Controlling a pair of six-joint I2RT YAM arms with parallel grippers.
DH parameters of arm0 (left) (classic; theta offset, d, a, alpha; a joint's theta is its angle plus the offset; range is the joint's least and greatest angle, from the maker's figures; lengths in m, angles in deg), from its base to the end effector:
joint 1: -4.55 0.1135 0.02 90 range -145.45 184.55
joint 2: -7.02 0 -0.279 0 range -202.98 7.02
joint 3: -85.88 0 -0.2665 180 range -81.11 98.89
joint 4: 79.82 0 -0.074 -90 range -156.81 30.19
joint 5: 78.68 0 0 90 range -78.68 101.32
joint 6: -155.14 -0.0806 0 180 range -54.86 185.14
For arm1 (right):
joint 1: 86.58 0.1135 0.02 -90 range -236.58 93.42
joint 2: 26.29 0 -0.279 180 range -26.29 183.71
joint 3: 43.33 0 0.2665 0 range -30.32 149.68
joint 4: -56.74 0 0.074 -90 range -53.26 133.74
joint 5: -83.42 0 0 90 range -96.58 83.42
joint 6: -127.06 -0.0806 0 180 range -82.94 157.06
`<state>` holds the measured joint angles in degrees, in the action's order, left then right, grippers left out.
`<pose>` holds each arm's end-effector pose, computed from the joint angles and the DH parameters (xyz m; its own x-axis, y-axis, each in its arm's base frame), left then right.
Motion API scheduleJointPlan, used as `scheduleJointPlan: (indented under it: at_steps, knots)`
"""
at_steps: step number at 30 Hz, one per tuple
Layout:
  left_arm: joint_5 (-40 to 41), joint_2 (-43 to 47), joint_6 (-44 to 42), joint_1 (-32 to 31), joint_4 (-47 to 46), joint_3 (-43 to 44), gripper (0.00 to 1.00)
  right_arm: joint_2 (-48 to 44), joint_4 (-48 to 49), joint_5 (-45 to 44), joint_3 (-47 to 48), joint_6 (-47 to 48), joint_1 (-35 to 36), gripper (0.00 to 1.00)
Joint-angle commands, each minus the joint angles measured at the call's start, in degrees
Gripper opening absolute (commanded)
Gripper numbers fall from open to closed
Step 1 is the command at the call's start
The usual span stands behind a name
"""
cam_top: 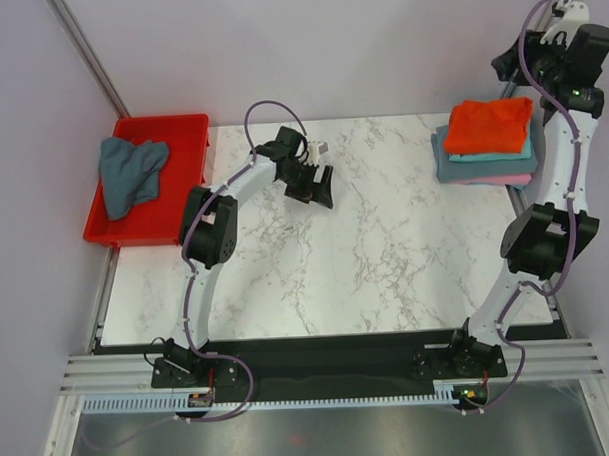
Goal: Fold and stack the t-shirts
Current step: Neatly place the folded tshirt to the corner
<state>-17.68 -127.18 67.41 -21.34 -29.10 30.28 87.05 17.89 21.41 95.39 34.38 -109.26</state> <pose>0.4761 -0.2745 0.1424 -0.8062 0.3528 -0.4750 0.5650 0.6972 -0.4412 0.4874 -0.1627 0.4501 -0.2185 0.1360 -0.9663 -0.0705 0.9854 0.1547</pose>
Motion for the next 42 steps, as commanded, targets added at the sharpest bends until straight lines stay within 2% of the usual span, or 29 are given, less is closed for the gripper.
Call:
scheduleJointPlan:
  at_steps: [1,2,6,11,18,21,24,35,38,42]
  knots:
    - [0.95,2.79,-2.09,-0.56,0.25,0.67,1.00,5.56,5.62,11.01,-6.34,-12.83,1.58,0.64]
    - [1.13,3.14,-2.17,-0.57,0.25,0.67,0.99,6.45,6.59,14.34,-7.22,-14.36,2.02,0.64]
    - [2.71,4.37,-4.46,-0.57,0.52,-0.30,0.99,10.05,12.21,18.67,-7.95,-20.78,2.55,0.63]
    - [4.21,5.08,-5.25,-0.65,0.61,-1.27,0.99,10.77,12.75,18.07,-7.14,-21.58,0.71,0.63]
    - [4.65,4.64,-5.34,-1.36,0.61,-1.00,0.99,6.37,12.31,18.07,-20.31,-23.16,-5.44,0.64]
    - [4.56,4.55,-5.16,-1.62,0.69,-1.18,0.99,7.42,15.36,18.76,-29.18,-27.37,-7.81,0.65]
    - [4.82,5.08,-5.34,-1.62,0.78,-1.35,0.99,10.05,19.76,23.07,-33.86,-32.91,-8.96,0.67]
    - [8.77,8.33,-8.15,-3.29,1.22,-5.04,0.99,17.79,18.46,20.70,-22.01,-32.39,-9.23,0.67]
    - [8.78,9.38,-8.85,-3.99,1.40,-6.97,0.99,16.48,18.46,22.11,-19.20,-32.65,-9.23,0.66]
    - [8.25,10.26,-9.73,-4.52,1.92,-8.30,0.99,9.90,18.37,24.74,-17.43,-34.23,-9.14,0.66]
